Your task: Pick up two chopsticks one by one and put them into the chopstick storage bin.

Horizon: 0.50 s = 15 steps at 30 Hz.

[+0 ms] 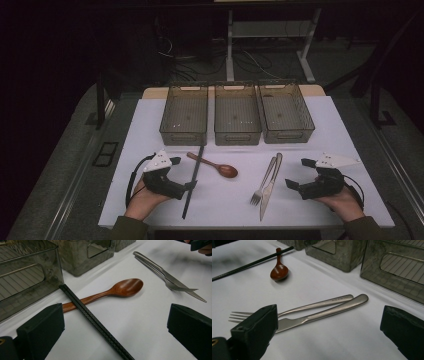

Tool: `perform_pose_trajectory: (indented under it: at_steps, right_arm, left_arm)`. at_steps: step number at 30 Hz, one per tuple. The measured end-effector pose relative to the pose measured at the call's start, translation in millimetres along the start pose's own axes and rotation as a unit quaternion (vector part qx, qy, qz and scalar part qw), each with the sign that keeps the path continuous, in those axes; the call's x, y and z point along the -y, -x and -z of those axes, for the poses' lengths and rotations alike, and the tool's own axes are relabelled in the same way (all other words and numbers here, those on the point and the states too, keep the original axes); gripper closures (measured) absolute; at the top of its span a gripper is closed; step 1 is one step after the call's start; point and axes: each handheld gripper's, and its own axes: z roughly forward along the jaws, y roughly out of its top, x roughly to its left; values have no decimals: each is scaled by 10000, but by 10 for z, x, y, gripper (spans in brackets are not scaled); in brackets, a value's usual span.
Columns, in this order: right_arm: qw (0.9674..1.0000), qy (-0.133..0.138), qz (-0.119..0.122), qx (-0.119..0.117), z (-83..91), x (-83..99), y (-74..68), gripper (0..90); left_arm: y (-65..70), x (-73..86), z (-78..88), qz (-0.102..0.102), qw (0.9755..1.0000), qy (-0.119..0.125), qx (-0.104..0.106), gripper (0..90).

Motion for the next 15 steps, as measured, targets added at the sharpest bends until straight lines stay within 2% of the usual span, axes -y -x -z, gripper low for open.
perform_pose_trajectory:
  at_steps: [6, 12, 14, 15]
  right_arm:
    - [10000, 24, -54, -28, 14, 4, 6, 9]
    - [10000, 5, -31, 46, 21, 3, 7, 9]
    - [10000, -4, -12, 71, 22, -3, -6, 9]
    - [10000, -4, -12, 71, 22, -3, -6, 9]
  left_arm:
    - [7, -11, 0, 13, 10000, -32, -16, 18]
    - [17, -3, 21, -16, 10000, -94, -13, 77]
    - [24, 1, 33, -8, 10000, -79, -7, 138]
    - [24, 3, 36, -2, 10000, -81, -6, 138]
